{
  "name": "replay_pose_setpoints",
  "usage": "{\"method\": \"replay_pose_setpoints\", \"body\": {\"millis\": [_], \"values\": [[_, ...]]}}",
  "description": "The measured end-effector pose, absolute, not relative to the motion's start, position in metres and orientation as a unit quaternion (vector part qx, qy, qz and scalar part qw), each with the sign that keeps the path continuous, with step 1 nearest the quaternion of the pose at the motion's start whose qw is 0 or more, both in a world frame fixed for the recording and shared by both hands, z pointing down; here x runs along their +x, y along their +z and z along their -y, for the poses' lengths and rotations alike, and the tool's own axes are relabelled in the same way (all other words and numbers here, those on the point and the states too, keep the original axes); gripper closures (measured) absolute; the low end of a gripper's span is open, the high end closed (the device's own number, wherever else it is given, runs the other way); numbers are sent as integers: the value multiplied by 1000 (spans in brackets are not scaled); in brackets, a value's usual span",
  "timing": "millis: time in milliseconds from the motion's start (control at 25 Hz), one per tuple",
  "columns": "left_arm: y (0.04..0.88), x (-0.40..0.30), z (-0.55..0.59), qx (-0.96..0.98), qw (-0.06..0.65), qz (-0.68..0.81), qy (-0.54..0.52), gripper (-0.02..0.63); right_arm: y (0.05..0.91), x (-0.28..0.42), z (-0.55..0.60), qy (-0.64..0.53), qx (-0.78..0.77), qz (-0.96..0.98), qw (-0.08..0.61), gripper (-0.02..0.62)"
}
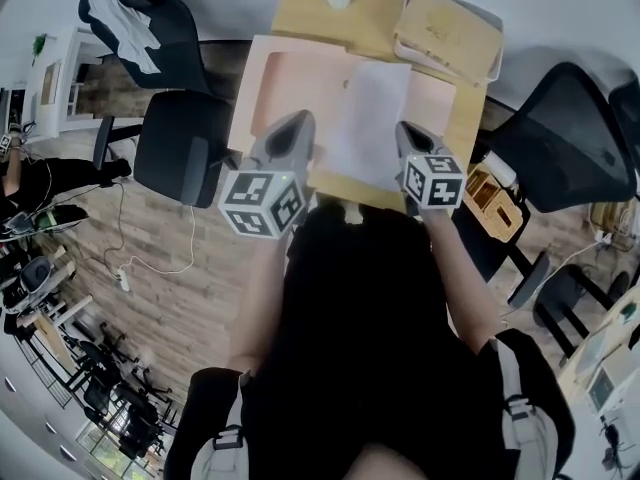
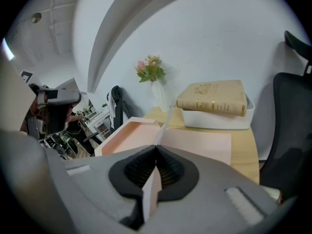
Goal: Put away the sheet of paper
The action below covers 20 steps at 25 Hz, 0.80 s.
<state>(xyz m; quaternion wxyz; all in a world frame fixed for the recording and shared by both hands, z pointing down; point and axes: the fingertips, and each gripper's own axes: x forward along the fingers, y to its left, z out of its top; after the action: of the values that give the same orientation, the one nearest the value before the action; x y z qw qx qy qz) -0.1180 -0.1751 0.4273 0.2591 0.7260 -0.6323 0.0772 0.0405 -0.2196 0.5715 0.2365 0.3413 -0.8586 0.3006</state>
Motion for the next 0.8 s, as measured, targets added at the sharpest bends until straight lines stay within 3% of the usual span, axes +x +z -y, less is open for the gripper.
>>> {"method": "replay_pose_setpoints", "body": {"millis": [800], "values": [[446, -173, 181, 742, 281, 603, 87, 595, 612, 21, 228, 354, 419, 802, 236, 592]]}}
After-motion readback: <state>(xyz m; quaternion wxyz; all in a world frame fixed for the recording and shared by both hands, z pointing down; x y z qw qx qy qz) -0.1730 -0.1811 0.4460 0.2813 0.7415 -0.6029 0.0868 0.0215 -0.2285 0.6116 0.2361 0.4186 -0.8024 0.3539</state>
